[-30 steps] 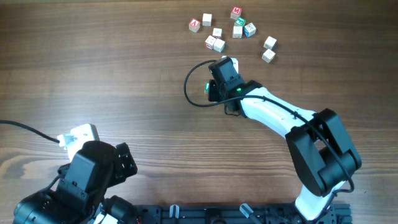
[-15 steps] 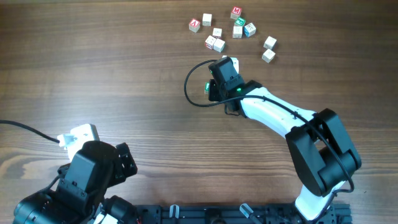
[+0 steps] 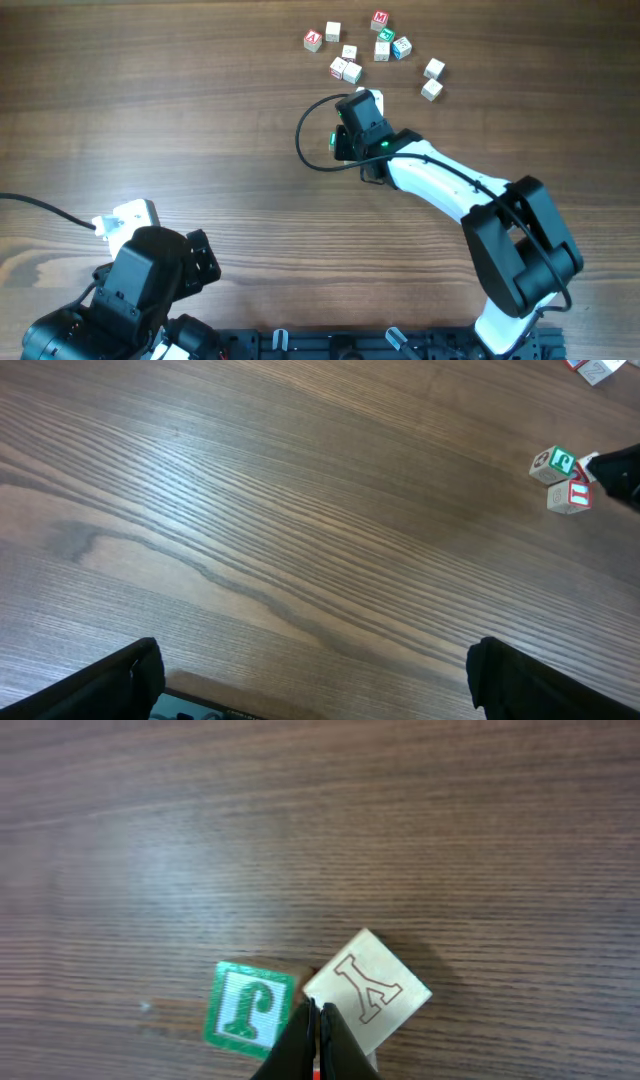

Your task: Form a circle

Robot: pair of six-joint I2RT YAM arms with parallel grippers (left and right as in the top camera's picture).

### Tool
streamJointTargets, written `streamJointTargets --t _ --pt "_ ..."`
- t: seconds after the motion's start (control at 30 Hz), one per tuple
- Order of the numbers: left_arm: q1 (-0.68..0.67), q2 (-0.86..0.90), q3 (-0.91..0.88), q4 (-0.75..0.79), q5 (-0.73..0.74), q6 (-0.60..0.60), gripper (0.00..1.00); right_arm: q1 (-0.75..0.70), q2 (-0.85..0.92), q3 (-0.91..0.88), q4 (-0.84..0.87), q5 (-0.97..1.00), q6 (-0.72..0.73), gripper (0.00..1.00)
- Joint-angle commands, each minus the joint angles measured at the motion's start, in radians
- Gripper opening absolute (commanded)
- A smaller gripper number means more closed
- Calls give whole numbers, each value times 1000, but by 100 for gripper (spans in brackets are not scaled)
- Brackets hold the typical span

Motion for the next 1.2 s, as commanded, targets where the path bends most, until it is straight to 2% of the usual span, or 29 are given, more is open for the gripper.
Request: streamJointTargets --t 0.0,0.4,0.77,1.17 --pt "1 2 -4 -1 1 -13 100 -2 -74 25 21 -12 31 5" --pt "1 2 -4 -1 1 -13 100 -2 -53 25 134 5 26 4" --pt "1 2 -4 -1 1 -13 100 -2 61 25 250 -55 26 4" --pt "1 2 -4 -1 1 -13 100 -2 75 25 228 -96 27 5"
